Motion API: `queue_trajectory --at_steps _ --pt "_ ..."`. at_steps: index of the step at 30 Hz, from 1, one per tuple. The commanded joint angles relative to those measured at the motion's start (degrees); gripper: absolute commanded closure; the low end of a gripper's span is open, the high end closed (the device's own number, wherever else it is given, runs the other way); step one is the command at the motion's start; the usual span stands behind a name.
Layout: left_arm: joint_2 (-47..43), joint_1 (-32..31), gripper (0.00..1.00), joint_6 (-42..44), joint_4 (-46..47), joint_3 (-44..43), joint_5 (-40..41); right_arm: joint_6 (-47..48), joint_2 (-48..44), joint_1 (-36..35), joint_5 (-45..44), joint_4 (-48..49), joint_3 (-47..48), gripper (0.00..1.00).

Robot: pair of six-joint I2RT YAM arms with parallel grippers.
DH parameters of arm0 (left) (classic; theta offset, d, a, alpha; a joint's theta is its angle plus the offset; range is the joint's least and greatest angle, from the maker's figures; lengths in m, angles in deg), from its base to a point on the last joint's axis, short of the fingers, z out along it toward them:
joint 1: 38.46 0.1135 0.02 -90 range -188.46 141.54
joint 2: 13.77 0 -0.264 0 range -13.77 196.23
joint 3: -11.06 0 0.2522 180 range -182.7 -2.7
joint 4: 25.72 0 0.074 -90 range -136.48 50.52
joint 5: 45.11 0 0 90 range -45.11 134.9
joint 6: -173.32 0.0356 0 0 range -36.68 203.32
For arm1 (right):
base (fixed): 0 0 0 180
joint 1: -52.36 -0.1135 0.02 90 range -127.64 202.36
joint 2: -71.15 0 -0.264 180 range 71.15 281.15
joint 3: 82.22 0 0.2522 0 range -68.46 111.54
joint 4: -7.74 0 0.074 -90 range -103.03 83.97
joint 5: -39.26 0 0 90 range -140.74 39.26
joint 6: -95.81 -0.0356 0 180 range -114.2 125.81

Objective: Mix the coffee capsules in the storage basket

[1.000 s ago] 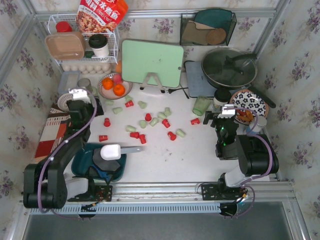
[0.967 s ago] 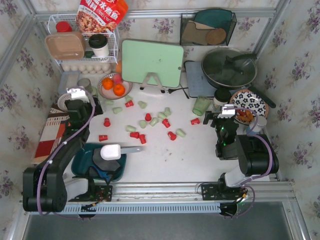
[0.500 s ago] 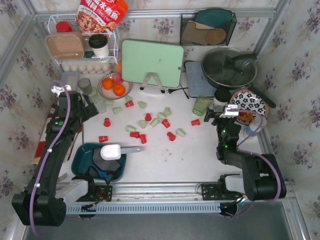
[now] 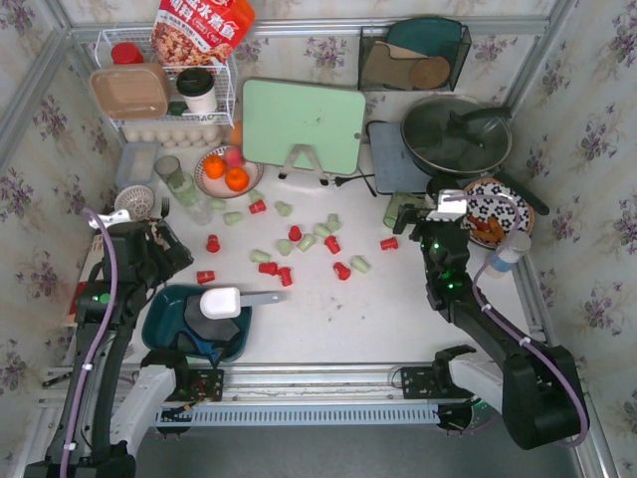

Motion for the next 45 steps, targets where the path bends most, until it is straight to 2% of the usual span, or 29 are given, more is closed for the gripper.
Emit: queue_trajectory --at_steps 1,8,14,21,27,31,33,34,45 --pt "-0.07 0.06 0.0 4.25 -4.27 1.11 -5.76 4.13 1.03 -5.87 -4.6 -7.24 3.93 0.0" --pt "-2.48 -2.47 0.01 1.93 -5.98 4.21 -9.06 5.86 4.24 -12.2 -3.13 -7.76 6.81 0.0" --pt "-6.07 -8.78 0.19 -2.26 -8.41 5.37 -6.83 5.63 5.78 -14.0 -1.47 -7.58 7.62 0.0" --pt "-9.02 -19.12 0.41 -7.04 -9.08 8.53 1.7 3.41 3.34 -15.19 0.09 -7.79 7.47 0.0" --pt "-9.56 -29.05 0.5 -11.54 -11.04 10.66 13.16 2.27 -0.13 -15.83 0.43 -7.04 6.75 0.0" --pt "-8.34 -30.54 0.53 -11.85 -8.96 13.23 15.04 1.04 -1.39 -15.92 0.9 -4.5 5.24 0.0" --pt "-8.09 -30.91 0.63 -11.17 -7.49 14.7 15.85 0.71 -1.85 -15.92 1.31 -3.5 4.65 0.0" --pt "-8.15 -31.05 0.65 -10.68 -6.87 15.24 16.25 0.67 -1.86 -15.92 1.44 -3.36 4.56 0.0" --pt "-7.53 -31.23 0.69 -6.01 1.82 18.95 18.58 1.21 0.0 -15.92 1.25 -3.68 5.22 0.0"
